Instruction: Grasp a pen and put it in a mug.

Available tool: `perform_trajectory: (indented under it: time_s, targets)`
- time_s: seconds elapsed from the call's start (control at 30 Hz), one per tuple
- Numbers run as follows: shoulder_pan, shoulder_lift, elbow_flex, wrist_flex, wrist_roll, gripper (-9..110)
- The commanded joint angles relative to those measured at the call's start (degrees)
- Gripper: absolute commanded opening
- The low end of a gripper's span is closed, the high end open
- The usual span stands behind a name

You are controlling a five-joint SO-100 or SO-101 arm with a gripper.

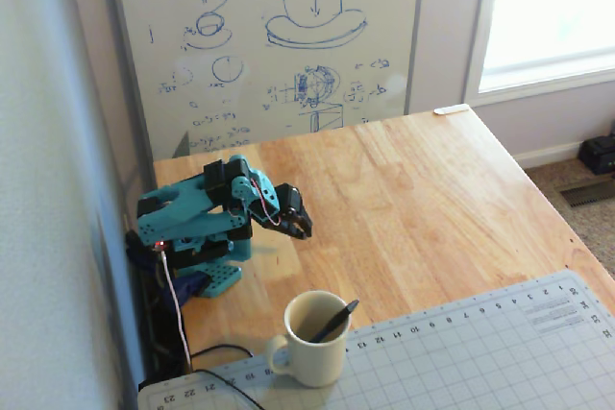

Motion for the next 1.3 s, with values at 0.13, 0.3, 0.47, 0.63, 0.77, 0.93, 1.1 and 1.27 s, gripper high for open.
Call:
perform_trajectory:
  time_s: [0.13,0.3,0.47,0.63,0.77,0.93,1.1,1.27]
  targets:
    - [-0.62,1.58,2.55,-0.35,-0.79,3]
    - [-0.35,1.67,4.13,-1.76,-6.94,3]
    - [-0.18,1.67,4.22,-1.85,-8.26,3]
    - [-0.35,1.58,4.22,-1.49,-8.61,3]
    - [-0.35,1.58,4.22,-1.49,-8.61,3]
    - [-0.35,1.58,4.22,-1.49,-8.61,3]
    - [-0.35,1.58,4.22,-1.49,-8.61,3]
    - [-0.35,1.58,4.22,-1.49,-8.61,3]
